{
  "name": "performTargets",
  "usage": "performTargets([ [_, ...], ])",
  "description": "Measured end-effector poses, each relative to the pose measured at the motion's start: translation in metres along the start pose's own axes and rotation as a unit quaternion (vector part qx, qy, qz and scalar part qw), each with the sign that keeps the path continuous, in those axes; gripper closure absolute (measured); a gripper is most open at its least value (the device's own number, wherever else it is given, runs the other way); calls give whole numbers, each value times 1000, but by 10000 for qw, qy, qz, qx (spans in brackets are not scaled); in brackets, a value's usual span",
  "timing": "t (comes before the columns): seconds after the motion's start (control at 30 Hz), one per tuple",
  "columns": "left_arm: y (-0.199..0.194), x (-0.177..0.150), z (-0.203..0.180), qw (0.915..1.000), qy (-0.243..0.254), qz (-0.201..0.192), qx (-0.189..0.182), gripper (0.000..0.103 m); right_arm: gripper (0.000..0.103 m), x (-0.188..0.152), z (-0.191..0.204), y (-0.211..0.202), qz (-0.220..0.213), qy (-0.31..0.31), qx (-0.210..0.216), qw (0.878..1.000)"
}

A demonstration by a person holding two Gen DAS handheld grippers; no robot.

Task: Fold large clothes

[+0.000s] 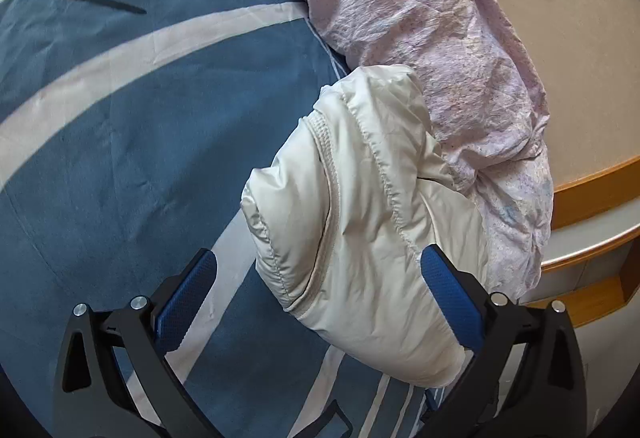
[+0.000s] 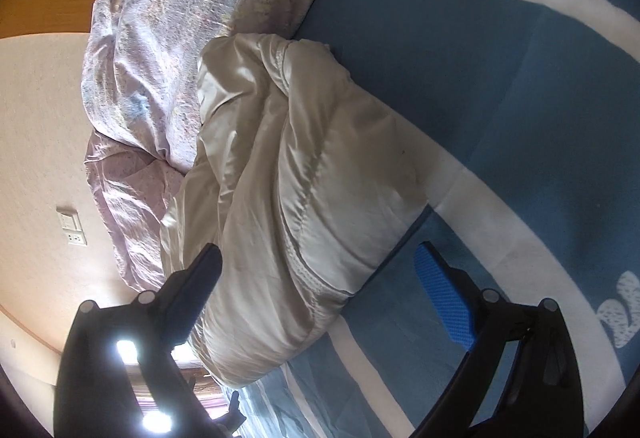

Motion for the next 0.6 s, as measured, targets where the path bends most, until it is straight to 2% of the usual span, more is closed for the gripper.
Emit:
performTargets([
  [0.33, 11, -3, 5, 9987, -479, -110, -109, 1, 14, 4, 5, 10, -131, -66, 6, 9999],
  [0.5, 21, -5, 0, 9972, -641, -84, -375, 11, 18, 7, 4, 15, -159, -10, 173, 9997],
  [0.6, 27, -5, -4, 9960, -763, -108, -459, 13, 20, 8, 5, 17, -198, -20, 272, 9994],
])
Point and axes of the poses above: each gripper's, at about its wrist camera, not at the fingertips, and y roughly the way its jaws point, z to its left, x to its top, the point moved 5 cm from there along y, roughly the way its jaws point, and after that the axes turned 9 degrees about y, right-handed, at the moved point
